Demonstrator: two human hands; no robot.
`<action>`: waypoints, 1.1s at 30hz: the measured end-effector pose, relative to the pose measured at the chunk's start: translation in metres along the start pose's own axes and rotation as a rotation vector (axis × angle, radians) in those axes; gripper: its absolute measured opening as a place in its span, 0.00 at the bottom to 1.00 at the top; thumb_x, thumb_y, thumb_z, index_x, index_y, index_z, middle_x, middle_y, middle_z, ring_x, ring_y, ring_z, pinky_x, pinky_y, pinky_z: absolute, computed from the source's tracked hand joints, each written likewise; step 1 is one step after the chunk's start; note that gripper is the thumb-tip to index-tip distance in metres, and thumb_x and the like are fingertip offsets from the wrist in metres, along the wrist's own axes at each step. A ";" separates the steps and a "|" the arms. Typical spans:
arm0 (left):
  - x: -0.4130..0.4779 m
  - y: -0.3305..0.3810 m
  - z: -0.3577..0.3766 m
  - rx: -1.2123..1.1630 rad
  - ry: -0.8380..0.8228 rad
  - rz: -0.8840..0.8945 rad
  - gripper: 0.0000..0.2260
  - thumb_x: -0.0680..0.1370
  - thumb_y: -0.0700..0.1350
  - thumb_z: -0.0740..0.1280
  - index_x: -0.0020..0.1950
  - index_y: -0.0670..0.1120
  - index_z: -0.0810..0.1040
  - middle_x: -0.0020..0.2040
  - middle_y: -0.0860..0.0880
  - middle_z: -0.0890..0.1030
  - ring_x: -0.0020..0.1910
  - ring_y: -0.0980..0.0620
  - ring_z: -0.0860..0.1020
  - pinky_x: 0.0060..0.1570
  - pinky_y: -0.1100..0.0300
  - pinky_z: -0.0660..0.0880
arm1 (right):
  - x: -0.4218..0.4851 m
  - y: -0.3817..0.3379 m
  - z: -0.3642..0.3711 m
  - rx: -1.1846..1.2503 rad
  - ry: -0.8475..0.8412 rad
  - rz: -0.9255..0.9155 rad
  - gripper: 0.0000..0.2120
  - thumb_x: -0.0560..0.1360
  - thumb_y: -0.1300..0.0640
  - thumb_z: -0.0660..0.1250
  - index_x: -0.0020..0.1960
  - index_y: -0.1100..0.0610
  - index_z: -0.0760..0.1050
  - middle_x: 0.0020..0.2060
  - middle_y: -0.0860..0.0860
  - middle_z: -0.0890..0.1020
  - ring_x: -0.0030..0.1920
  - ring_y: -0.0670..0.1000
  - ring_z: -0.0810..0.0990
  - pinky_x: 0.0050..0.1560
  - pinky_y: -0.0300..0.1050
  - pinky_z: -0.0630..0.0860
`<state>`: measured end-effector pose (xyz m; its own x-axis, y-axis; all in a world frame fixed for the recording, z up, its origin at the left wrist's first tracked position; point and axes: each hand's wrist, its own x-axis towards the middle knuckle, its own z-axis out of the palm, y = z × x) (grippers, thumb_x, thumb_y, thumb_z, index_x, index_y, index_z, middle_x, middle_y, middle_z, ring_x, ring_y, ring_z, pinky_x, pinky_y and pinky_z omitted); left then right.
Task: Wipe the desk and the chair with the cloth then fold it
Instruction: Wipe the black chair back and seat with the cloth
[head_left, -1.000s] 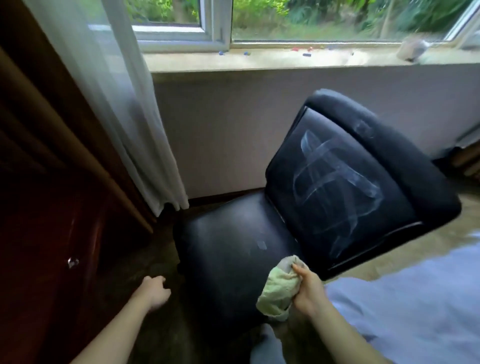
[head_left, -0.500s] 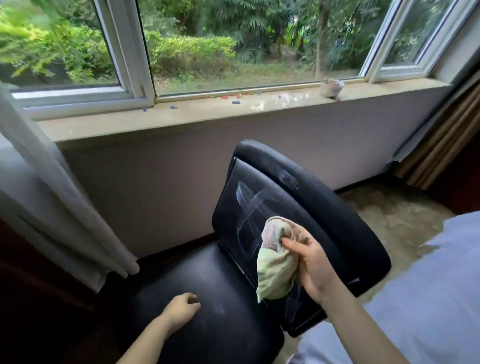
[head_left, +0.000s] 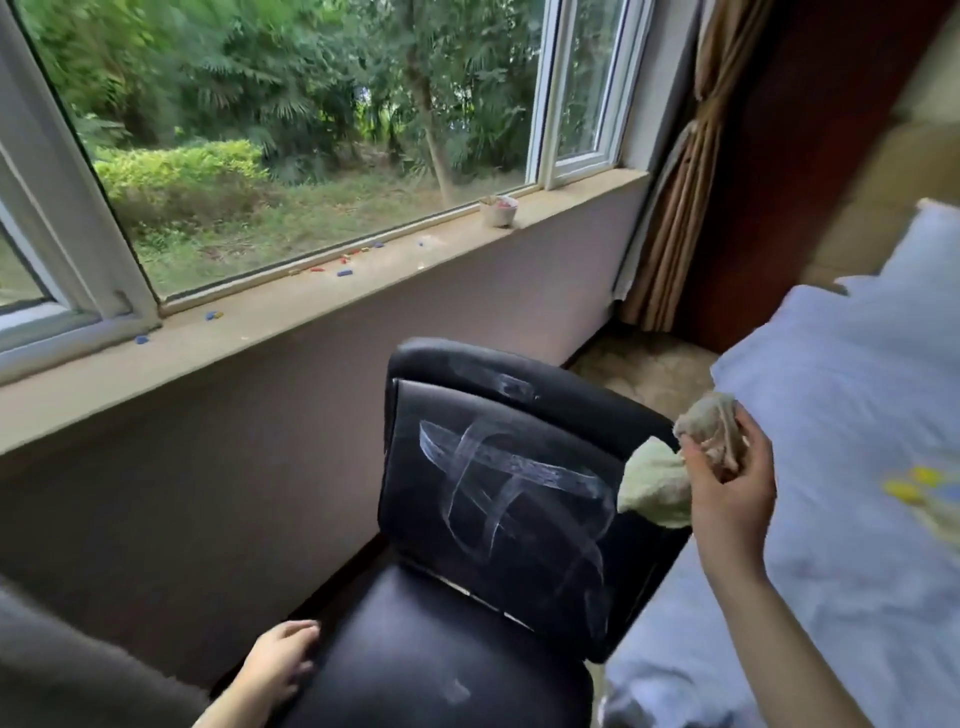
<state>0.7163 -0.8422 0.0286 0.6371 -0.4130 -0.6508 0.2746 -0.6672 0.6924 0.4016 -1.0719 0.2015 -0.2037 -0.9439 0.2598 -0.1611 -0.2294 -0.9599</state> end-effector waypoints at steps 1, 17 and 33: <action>0.000 0.008 -0.004 0.011 -0.030 0.015 0.09 0.80 0.39 0.60 0.57 0.39 0.76 0.45 0.42 0.76 0.34 0.48 0.72 0.32 0.63 0.65 | 0.001 0.000 -0.004 0.006 0.048 0.008 0.26 0.73 0.56 0.71 0.68 0.47 0.67 0.65 0.47 0.73 0.63 0.48 0.73 0.63 0.44 0.71; -0.069 0.178 0.098 0.072 -0.403 0.470 0.09 0.81 0.42 0.59 0.58 0.49 0.75 0.50 0.49 0.77 0.48 0.51 0.76 0.39 0.63 0.70 | 0.034 0.005 0.018 -0.510 -0.017 -0.237 0.26 0.78 0.52 0.63 0.74 0.51 0.59 0.67 0.53 0.72 0.64 0.55 0.73 0.56 0.43 0.72; -0.061 0.243 0.172 0.116 -0.207 0.542 0.12 0.80 0.38 0.57 0.62 0.44 0.75 0.52 0.47 0.76 0.43 0.56 0.75 0.29 0.71 0.68 | 0.114 0.083 0.077 -0.941 -0.461 -0.910 0.21 0.72 0.56 0.59 0.62 0.63 0.75 0.43 0.56 0.80 0.41 0.57 0.80 0.39 0.48 0.77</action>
<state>0.6202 -1.0853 0.1830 0.5079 -0.8183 -0.2693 -0.1390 -0.3864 0.9118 0.4397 -1.2170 0.1434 0.6272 -0.5849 0.5143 -0.6846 -0.7289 0.0058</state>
